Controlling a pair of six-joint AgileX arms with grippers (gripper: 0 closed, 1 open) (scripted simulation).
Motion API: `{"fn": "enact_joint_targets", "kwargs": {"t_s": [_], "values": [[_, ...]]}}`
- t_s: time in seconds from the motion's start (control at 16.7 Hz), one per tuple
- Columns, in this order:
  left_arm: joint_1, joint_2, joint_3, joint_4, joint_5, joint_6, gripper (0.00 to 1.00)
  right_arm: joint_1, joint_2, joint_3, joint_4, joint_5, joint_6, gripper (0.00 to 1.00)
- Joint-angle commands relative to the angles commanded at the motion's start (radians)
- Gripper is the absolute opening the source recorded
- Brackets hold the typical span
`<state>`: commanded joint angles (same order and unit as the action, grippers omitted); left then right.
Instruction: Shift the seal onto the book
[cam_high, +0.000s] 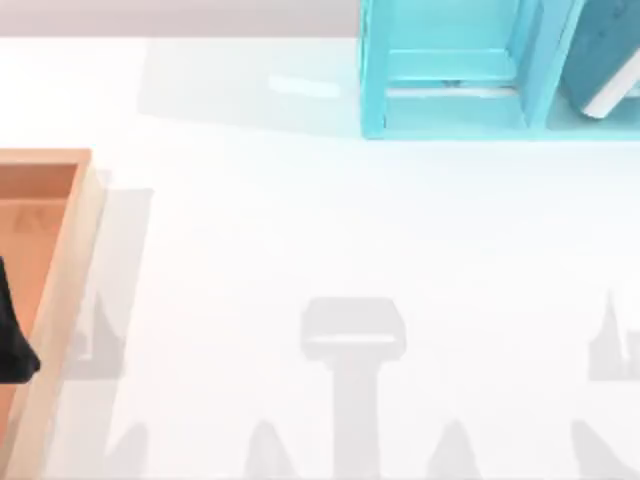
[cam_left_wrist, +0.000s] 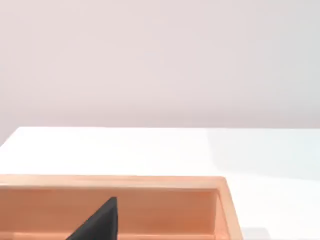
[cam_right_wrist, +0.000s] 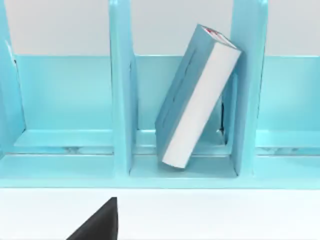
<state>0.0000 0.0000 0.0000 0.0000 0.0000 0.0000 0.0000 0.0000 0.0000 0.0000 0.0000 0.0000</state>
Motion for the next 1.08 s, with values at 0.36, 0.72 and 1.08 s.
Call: {"fn": "enact_joint_targets", "kwargs": {"t_s": [0.36, 0.72, 1.08], "values": [[0.000, 0.000, 0.000, 0.000, 0.000, 0.000, 1.00, -0.006, 0.098, 0.039, 0.060, -0.006, 0.022, 1.00], [0.000, 0.000, 0.000, 0.000, 0.000, 0.000, 1.00, -0.018, 0.518, 0.191, 0.295, -0.040, 0.093, 1.00], [0.000, 0.000, 0.000, 0.000, 0.000, 0.000, 1.00, -0.044, 1.060, 0.397, 0.610, -0.076, 0.193, 1.00]]}}
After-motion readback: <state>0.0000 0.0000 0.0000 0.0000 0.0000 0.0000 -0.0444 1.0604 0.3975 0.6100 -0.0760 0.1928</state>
